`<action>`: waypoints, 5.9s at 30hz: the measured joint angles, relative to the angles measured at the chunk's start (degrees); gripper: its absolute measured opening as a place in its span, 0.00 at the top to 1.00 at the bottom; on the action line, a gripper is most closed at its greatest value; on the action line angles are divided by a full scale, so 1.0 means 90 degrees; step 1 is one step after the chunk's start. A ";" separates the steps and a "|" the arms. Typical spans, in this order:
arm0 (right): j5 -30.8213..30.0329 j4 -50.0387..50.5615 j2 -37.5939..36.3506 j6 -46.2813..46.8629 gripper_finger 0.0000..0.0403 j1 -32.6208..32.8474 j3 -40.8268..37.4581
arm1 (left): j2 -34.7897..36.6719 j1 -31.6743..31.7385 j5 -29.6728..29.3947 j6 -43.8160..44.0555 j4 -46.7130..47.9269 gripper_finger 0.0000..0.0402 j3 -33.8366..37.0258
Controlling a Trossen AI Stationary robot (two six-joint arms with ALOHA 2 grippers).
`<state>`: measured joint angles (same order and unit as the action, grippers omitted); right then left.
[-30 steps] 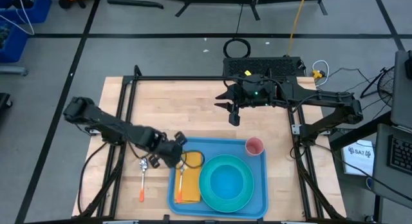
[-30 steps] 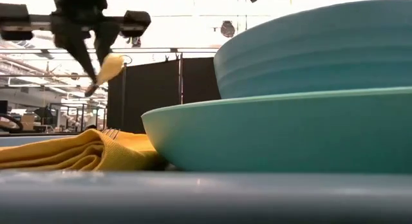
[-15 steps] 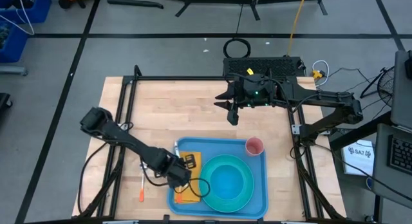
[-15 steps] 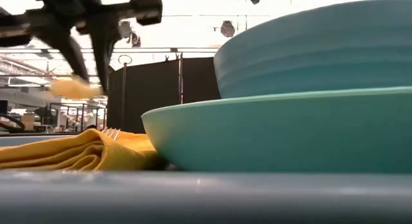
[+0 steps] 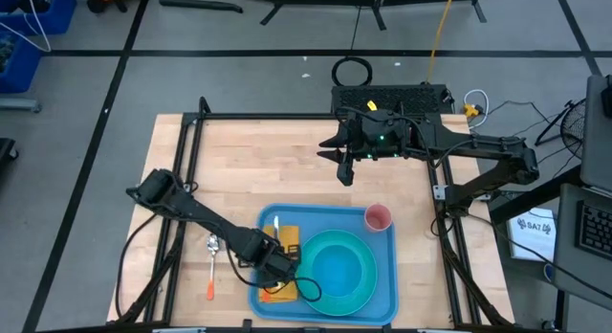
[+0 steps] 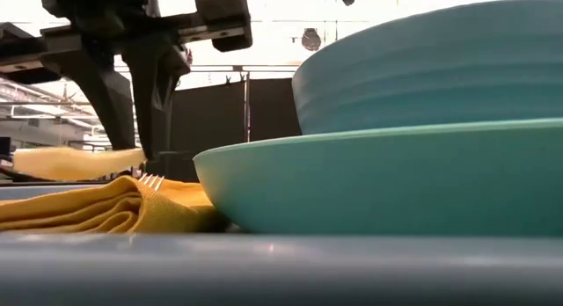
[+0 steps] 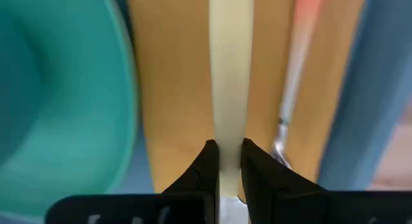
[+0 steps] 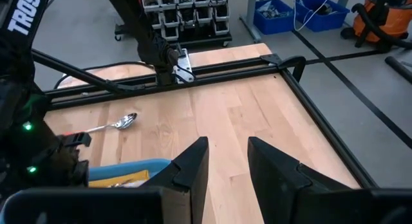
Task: Set up tray
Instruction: Put the yellow table knife on top of the yellow table napkin, then put the orange spoon on top of the yellow table napkin
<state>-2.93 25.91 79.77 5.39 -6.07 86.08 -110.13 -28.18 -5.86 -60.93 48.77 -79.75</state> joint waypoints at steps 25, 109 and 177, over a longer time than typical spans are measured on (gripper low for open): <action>0.0000 0.0008 0.0002 0.0233 0.75 0.0007 0.0000 | -0.0428 0.0194 0.1055 -0.0430 -0.1080 0.91 -0.0043; -0.0006 -0.1982 -0.1960 -0.1943 0.75 -0.0128 -0.2800 | 0.3123 -0.2093 0.1031 2.0934 -0.0426 0.62 0.3417; 0.0169 -0.2713 -0.2004 -0.1903 0.75 -0.0066 -0.3094 | 0.2624 0.0343 -0.0274 1.6939 -0.3459 0.98 0.3277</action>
<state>-1.41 1.49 61.73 -11.74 -6.66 58.24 -86.51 -25.10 -8.32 91.52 17.63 -50.25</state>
